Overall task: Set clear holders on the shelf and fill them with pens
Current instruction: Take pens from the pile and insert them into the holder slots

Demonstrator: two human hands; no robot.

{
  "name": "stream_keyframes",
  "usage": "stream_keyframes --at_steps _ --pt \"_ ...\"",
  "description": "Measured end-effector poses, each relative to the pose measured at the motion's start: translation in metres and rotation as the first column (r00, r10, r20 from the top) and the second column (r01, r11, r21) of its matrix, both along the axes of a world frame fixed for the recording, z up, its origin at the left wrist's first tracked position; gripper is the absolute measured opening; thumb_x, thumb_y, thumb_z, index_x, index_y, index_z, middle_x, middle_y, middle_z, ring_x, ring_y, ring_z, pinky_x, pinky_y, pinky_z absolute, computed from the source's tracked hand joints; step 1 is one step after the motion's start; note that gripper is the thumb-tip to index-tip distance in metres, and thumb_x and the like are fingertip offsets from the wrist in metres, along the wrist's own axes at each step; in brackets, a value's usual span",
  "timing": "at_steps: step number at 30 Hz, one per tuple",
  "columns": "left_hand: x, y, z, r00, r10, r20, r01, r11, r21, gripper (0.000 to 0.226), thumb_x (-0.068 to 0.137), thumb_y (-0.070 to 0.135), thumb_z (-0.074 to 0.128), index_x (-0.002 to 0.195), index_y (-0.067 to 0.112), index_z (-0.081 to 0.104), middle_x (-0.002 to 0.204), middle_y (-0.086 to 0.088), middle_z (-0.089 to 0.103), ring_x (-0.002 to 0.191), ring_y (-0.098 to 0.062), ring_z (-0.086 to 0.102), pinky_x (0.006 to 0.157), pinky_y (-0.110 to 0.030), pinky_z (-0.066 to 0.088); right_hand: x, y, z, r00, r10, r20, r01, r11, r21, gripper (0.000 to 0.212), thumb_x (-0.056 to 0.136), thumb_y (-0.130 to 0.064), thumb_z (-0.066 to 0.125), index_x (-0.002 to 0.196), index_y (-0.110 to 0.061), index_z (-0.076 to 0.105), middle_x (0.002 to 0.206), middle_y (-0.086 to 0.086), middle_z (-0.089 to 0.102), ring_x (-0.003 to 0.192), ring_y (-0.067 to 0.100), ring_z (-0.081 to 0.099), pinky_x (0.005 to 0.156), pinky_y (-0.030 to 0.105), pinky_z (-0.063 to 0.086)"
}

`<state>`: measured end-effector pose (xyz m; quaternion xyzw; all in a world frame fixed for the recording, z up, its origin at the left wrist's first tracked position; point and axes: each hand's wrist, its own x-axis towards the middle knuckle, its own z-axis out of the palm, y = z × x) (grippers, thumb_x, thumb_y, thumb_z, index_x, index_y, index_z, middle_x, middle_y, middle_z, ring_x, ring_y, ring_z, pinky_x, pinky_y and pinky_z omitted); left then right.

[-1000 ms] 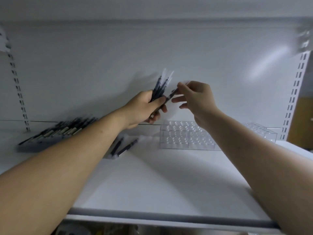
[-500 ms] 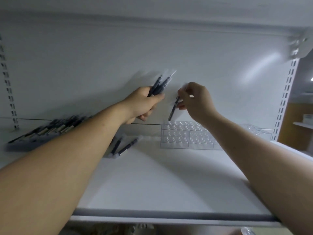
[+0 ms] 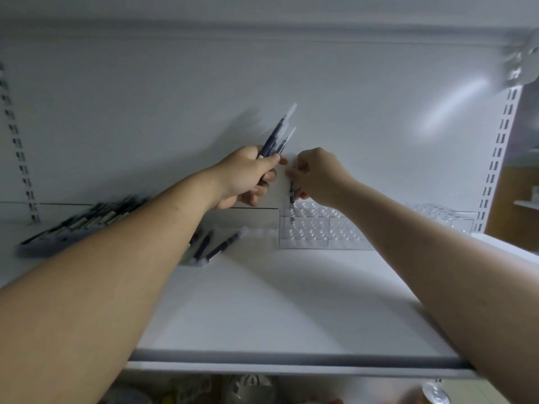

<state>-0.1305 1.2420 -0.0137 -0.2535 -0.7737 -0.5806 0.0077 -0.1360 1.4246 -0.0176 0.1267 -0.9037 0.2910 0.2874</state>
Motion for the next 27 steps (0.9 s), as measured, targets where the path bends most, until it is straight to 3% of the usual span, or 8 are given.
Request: stream_keyframes --at_steps 3,5,9,11,14,20,23,27 --pt "0.001 -0.002 -0.001 0.999 -0.009 -0.038 0.008 1.0 -0.023 0.026 0.112 0.035 0.044 0.125 0.022 0.061 0.072 0.007 0.043 0.056 -0.011 0.039 0.055 -0.032 0.052 0.0 0.002 -0.002 0.999 -0.045 0.018 0.044 0.998 0.051 0.037 0.1 -0.027 0.066 0.072 -0.004 0.071 0.068 0.006 0.076 0.075 0.028 0.075 0.07 0.037 0.06" --pt "0.001 -0.003 -0.002 0.999 -0.01 -0.051 0.008 0.999 -0.037 0.025 0.112 0.038 0.044 0.124 0.024 0.061 0.074 0.006 0.043 0.059 -0.011 0.043 0.061 -0.035 0.057 0.001 0.006 -0.004 0.998 -0.058 0.024 0.055 0.994 0.095 0.039 0.098 -0.034 0.069 0.069 -0.008 0.076 0.07 0.005 0.076 0.074 0.025 0.073 0.067 0.034 0.057" --pt "0.002 -0.005 -0.004 0.999 -0.01 -0.049 0.006 0.997 -0.08 0.025 0.112 0.043 0.043 0.121 0.032 0.064 0.074 0.005 0.044 0.059 -0.014 0.045 0.053 -0.029 0.047 0.01 0.016 -0.002 0.996 -0.048 -0.072 0.049 0.999 0.011 0.03 0.097 -0.033 0.069 0.083 -0.008 0.077 0.075 0.006 0.075 0.076 0.024 0.071 0.071 0.035 0.058" --pt "0.002 -0.006 -0.006 0.999 -0.015 -0.05 0.011 0.996 -0.092 0.026 0.112 0.042 0.042 0.124 0.032 0.064 0.073 0.004 0.044 0.058 -0.014 0.042 0.05 -0.026 0.033 0.016 0.022 0.003 0.991 -0.024 -0.134 0.01 0.995 -0.104 0.023 0.098 -0.028 0.067 0.087 -0.009 0.076 0.077 0.004 0.076 0.077 0.023 0.073 0.072 0.034 0.059" --pt "0.002 -0.005 -0.007 0.998 -0.005 -0.065 -0.002 0.995 -0.105 0.027 0.112 0.041 0.044 0.124 0.029 0.065 0.07 0.006 0.044 0.057 -0.012 0.033 0.05 -0.026 0.02 0.022 0.026 0.009 0.988 0.088 -0.13 -0.128 0.933 -0.337 0.014 0.098 -0.02 0.066 0.095 -0.012 0.077 0.083 0.003 0.078 0.071 0.019 0.074 0.06 0.026 0.055" --pt "0.009 -0.002 -0.008 0.999 -0.015 -0.043 0.01 0.992 -0.128 0.029 0.111 0.037 0.047 0.118 0.016 0.066 0.076 -0.001 0.05 0.055 -0.011 0.032 0.045 -0.024 0.023 0.026 0.017 0.007 0.925 0.376 -0.05 -0.314 0.686 -0.657 0.023 0.099 -0.02 0.07 0.11 0.0 0.075 0.1 0.011 0.076 0.077 0.022 0.072 0.064 0.033 0.046" --pt "0.009 0.0 -0.009 0.999 -0.016 -0.029 0.013 0.993 -0.119 0.031 0.111 0.034 0.048 0.117 0.011 0.067 0.082 -0.007 0.055 0.055 -0.012 0.036 0.044 -0.023 0.024 0.026 0.013 0.004 0.922 0.382 -0.061 -0.32 0.664 -0.676 0.028 0.099 -0.02 0.071 0.106 0.007 0.073 0.098 0.014 0.076 0.077 0.021 0.073 0.068 0.034 0.048" --pt "0.008 0.0 -0.007 1.0 -0.015 -0.021 0.014 0.996 -0.089 0.03 0.112 0.032 0.048 0.112 0.011 0.069 0.086 -0.01 0.06 0.056 -0.014 0.04 0.042 -0.022 0.024 0.025 0.015 0.005 0.94 0.333 -0.078 -0.294 0.668 -0.684 0.022 0.101 -0.022 0.069 0.103 -0.001 0.074 0.101 0.014 0.079 0.088 0.026 0.079 0.077 0.038 0.06"
